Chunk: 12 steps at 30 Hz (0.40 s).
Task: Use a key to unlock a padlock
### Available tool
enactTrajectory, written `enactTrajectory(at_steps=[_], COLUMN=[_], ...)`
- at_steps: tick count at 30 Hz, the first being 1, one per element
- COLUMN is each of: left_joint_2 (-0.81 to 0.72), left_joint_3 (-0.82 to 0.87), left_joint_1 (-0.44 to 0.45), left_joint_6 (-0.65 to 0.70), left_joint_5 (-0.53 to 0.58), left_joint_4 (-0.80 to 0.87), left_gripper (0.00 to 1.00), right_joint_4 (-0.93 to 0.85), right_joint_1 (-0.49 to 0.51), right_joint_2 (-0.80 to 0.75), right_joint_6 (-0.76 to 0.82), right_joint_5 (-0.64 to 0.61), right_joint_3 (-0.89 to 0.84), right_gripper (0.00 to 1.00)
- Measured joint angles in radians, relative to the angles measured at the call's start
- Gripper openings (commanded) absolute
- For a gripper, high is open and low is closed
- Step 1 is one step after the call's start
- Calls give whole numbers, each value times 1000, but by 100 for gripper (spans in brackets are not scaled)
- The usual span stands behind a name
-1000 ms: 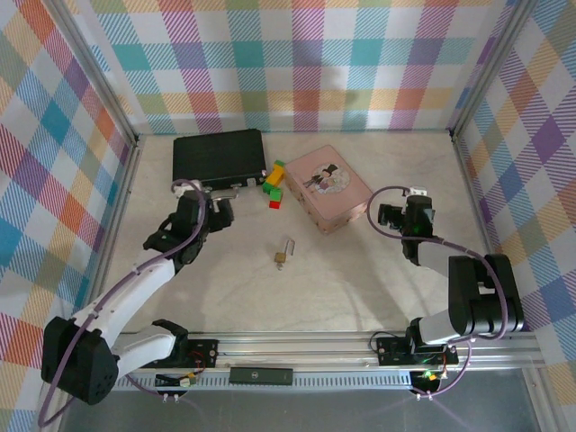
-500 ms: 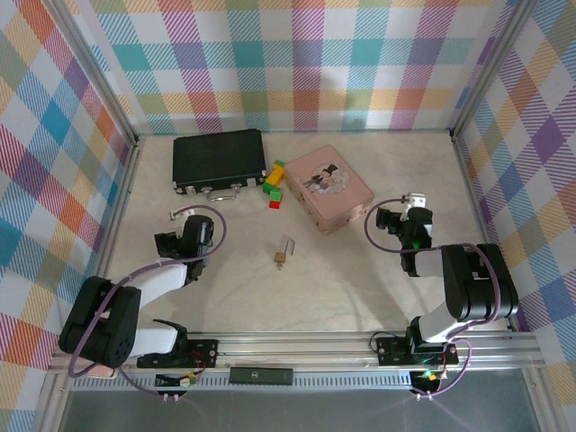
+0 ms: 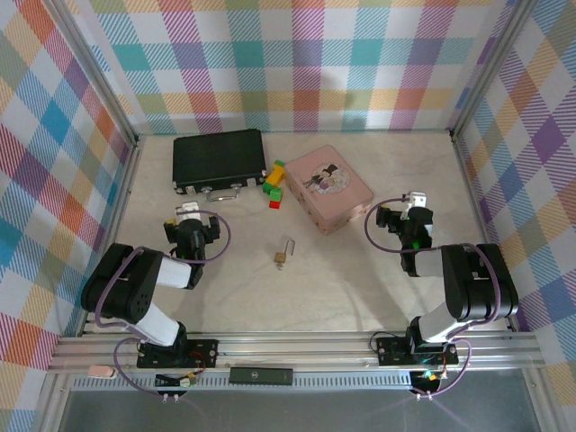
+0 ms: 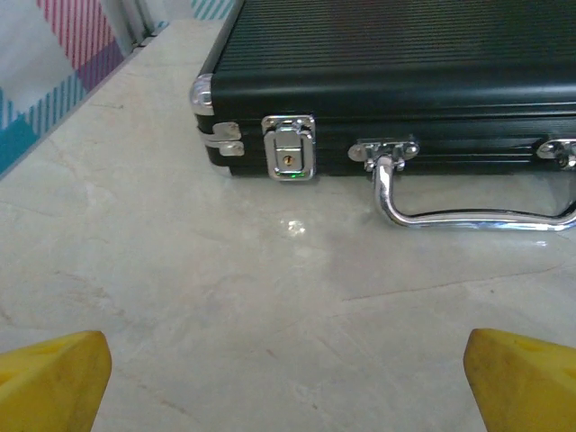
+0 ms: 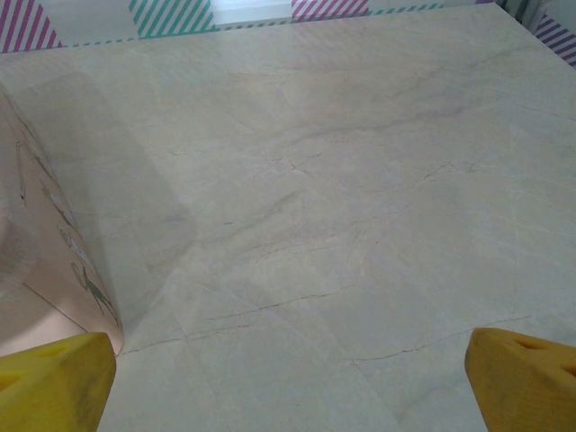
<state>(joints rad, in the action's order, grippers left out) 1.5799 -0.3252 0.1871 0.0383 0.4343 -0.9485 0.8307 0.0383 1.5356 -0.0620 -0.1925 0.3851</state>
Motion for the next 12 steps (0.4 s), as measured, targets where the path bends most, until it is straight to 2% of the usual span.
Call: enactTrajectory(at_steps=[12], left_joint_2=[3], left_joint_3=[-34], left_joint_1=[-16], left_joint_6=[0], left_joint_5=[-45], left_joint_4=[7], left_gripper=[100], right_joint_4=[-1], right_joint_1=[0], right_joint_2=[0], right_joint_6=[19], right_joint_5=[56], right_joint_3=[0], right_gripper=[99])
